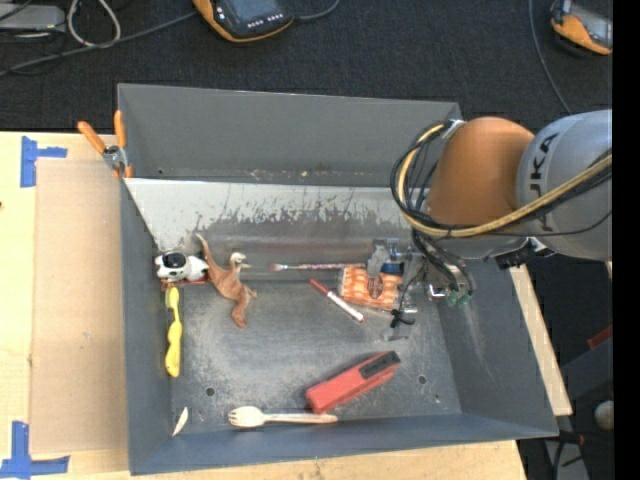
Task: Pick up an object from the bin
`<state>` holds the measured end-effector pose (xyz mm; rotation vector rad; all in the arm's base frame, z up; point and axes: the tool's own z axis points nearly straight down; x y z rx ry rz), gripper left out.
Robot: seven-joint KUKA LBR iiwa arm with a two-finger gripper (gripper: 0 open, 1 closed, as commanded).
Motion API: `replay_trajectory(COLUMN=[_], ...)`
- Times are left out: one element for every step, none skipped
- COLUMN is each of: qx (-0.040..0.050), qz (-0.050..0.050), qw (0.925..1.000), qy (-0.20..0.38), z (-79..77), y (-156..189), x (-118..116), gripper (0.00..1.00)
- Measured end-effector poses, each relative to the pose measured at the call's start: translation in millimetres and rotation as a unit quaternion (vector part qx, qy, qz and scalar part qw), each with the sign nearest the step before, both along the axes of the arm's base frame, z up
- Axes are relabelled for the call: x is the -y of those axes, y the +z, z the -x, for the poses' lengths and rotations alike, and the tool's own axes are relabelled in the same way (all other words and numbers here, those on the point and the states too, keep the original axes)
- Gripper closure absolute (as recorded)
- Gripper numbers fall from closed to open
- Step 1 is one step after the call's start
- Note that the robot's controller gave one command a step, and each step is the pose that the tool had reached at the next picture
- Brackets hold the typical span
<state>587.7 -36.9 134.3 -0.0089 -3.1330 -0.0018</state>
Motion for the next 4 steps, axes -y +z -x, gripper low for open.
replay_trajectory(qx=[0.0037,0.0071,0.0051,0.0041], qz=[0.000,0.000,0.001,0.001], qw=[1.0000,0.9973,0.9931,0.9863], qy=[0.001,-0.073,-0.117,-0.165], z=[-1.8,-12.1,-2.6,9.6], y=[4.8,-26.8,-64.3,-63.5], x=[-0.1,5.6,2.2,-11.2], gripper=[0.00,0.00,0.00,1.00])
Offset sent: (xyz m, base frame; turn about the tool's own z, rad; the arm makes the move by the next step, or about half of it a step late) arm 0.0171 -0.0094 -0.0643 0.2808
